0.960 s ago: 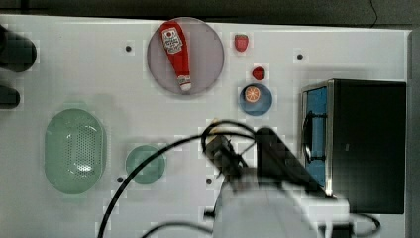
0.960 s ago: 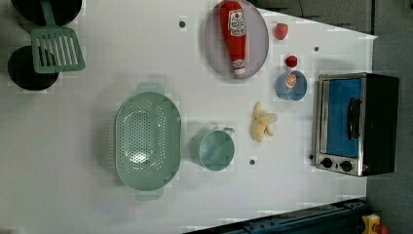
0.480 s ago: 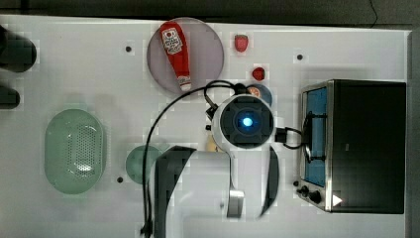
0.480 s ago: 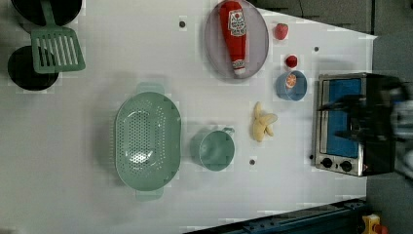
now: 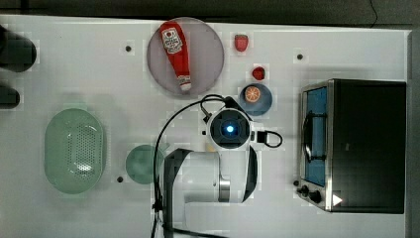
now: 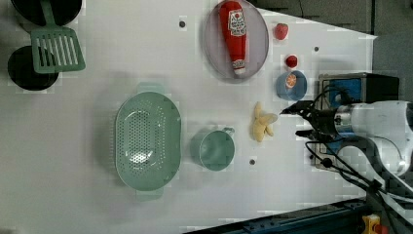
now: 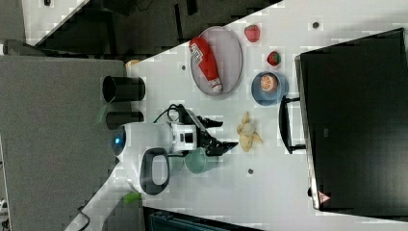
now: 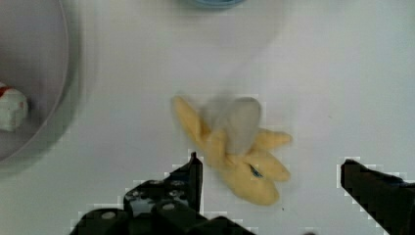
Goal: Pick banana from table and place on oven.
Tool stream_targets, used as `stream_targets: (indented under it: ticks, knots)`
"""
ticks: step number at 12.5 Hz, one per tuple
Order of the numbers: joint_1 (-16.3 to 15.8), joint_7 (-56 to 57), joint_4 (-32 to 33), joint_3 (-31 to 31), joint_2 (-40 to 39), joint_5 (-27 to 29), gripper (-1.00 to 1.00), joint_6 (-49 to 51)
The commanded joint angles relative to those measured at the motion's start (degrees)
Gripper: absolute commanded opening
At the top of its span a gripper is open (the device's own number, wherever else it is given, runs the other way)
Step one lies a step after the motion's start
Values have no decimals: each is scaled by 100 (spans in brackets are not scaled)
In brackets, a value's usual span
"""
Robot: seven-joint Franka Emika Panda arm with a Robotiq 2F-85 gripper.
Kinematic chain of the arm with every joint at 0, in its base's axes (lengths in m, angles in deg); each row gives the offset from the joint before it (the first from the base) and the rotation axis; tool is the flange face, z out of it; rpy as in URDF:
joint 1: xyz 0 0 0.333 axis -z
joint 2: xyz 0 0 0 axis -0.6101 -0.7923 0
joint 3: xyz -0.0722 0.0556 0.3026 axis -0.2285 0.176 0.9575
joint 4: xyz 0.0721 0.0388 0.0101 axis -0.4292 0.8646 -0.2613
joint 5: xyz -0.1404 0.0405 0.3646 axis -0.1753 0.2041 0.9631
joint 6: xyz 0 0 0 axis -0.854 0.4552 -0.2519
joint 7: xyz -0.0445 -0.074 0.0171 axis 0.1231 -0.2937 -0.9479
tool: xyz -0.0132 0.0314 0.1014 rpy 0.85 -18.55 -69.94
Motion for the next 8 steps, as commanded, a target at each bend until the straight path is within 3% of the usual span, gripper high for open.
stream_targets:
  ticks: [1, 7, 8]
  knots:
    - [76, -41, 162, 12, -294, 2, 100, -695]
    - [85, -43, 330, 2, -1159, 2, 100, -1679]
    - [85, -43, 330, 2, -1244, 2, 92, -1829]
